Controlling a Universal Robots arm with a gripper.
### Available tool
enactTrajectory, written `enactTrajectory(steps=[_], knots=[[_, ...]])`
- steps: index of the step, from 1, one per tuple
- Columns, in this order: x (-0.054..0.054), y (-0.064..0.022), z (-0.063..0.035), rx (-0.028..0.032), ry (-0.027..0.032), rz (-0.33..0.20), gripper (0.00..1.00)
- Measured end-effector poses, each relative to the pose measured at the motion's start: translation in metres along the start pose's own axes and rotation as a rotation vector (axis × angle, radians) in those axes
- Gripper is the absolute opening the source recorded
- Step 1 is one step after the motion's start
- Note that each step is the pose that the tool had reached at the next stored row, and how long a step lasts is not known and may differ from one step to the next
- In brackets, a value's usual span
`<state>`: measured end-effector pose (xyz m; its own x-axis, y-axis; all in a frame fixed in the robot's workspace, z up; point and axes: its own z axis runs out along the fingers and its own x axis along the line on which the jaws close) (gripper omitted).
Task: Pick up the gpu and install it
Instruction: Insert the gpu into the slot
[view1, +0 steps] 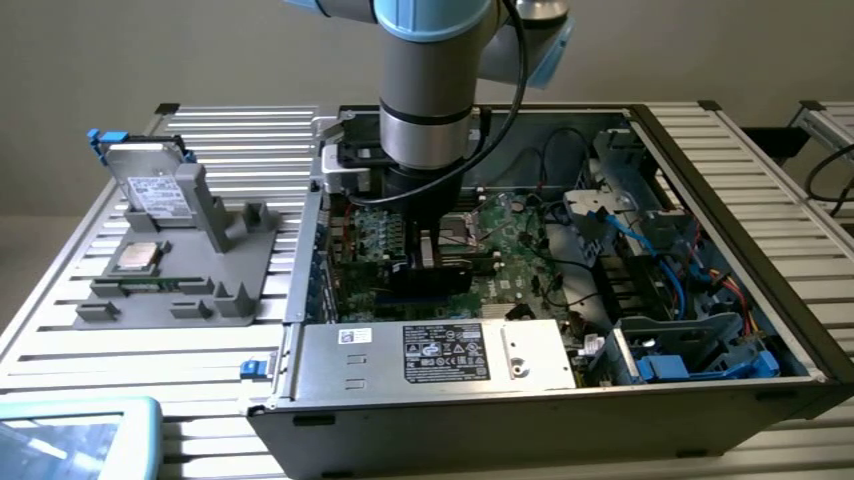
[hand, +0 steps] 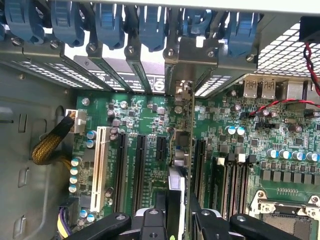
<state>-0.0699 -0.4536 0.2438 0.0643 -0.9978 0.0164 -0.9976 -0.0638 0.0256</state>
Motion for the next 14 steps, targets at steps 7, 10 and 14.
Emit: enactTrajectory(steps=[7,10,14], knots=[[0.0001,-0.0005,0.0,0.0,0.0,0.0,0.27],[0.0001,-0.0006,0.0005,0.0001,0.0,0.0,0.27],[0.0001,-0.0006,0.0009,0.0,0.0001,0.0,0.27]])
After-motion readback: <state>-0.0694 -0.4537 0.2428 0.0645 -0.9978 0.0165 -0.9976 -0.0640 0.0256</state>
